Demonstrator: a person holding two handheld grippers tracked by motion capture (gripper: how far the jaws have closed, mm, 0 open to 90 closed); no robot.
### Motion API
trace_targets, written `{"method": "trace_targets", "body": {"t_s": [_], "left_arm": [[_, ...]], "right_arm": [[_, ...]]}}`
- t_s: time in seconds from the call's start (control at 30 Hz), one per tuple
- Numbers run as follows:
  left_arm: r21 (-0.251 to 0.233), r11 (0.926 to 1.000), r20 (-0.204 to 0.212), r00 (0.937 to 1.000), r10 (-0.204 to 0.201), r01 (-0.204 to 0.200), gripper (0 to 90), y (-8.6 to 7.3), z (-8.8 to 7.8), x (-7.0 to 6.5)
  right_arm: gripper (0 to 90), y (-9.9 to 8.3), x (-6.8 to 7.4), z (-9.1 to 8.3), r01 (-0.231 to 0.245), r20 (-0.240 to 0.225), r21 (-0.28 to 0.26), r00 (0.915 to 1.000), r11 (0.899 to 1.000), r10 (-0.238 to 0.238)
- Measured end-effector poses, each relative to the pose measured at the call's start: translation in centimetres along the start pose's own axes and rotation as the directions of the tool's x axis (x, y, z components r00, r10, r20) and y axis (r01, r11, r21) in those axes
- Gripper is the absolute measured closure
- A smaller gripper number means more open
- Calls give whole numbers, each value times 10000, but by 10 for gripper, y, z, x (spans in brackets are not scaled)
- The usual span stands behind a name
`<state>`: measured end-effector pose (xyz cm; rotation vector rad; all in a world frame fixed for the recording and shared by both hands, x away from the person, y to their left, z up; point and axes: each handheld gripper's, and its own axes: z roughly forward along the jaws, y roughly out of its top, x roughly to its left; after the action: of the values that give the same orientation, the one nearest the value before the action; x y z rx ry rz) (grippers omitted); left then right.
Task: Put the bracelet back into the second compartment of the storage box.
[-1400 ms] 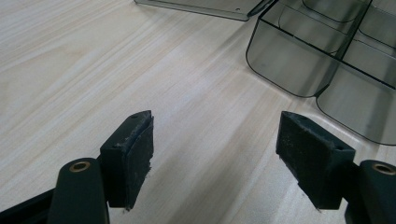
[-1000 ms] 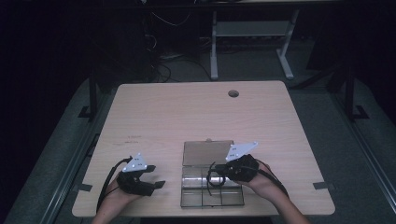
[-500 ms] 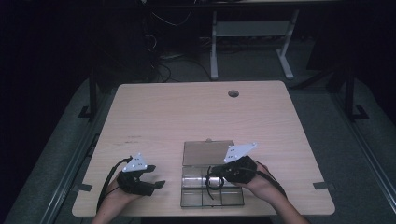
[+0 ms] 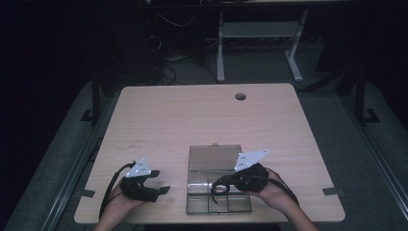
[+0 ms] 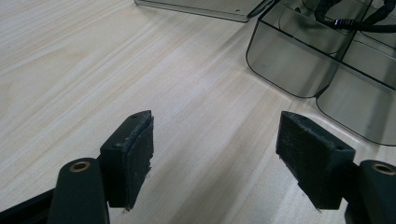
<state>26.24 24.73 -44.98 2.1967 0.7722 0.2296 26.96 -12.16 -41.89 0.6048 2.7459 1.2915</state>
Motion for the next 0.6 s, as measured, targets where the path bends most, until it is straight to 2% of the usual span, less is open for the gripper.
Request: {"method": "trace_targets", "body": {"t_s": [0.2,0.3,0.33,0.6], "left_arm": [[-5,10000,-38,10000,-23,23,272,0,0,0],[75,10000,-46,10000,39,-39,273,0,0,0],[90,10000,-52,10000,37,-36,273,0,0,0],[93,10000,-25,10000,7,-7,273,0,1,0]], "right_arm": [[894,-10,14,-5,-6,-631,197,9980,9998,19],[895,-12,19,-3,165,-872,440,9961,9989,-126],[894,-13,18,-1,318,-866,546,9959,9980,-270],[895,-7,5,13,249,-320,740,9992,9969,-225]]}}
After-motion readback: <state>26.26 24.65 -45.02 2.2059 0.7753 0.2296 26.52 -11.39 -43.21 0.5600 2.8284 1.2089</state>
